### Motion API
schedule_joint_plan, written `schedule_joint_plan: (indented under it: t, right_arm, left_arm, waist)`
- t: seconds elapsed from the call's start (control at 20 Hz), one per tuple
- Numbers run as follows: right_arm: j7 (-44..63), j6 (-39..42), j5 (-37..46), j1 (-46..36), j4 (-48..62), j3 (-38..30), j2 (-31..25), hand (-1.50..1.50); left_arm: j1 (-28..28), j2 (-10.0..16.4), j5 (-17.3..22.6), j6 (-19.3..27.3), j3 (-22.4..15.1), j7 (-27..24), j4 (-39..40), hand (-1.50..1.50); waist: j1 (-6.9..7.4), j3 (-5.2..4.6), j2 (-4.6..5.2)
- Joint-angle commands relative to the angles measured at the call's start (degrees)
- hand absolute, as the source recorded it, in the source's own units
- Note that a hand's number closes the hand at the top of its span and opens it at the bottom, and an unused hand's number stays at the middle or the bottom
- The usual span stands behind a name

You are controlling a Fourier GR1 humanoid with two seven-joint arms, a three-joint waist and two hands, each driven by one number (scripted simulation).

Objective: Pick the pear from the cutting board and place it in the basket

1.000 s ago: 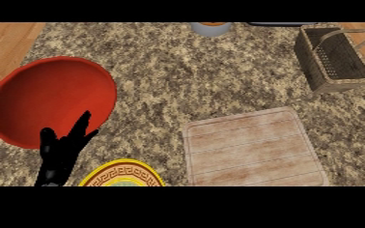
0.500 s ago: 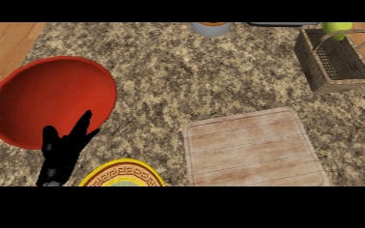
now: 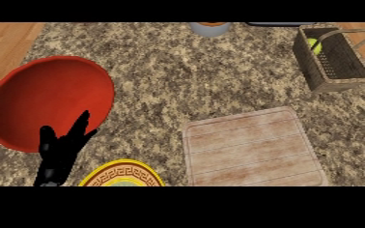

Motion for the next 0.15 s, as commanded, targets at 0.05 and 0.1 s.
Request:
schedule_joint_plan:
  t: [0.05, 0.1]
  right_arm:
    - [-3.33, 0.43, -1.57, 4.52, 5.04, -3.24, -5.7, -1.5]
    - [-2.16, 5.03, -2.44, 3.45, 5.21, -3.97, -10.2, -1.5]
  left_arm:
    - [1.86, -1.0, -0.43, 0.38, -0.64, 2.28, 1.89, 0.0]
    - [1.79, -0.88, -0.06, -0.02, -0.22, 1.79, 2.47, 0.0]
  waist:
    - [-0.12, -0.41, 0.59]
    - [-0.45, -0.43, 0.51]
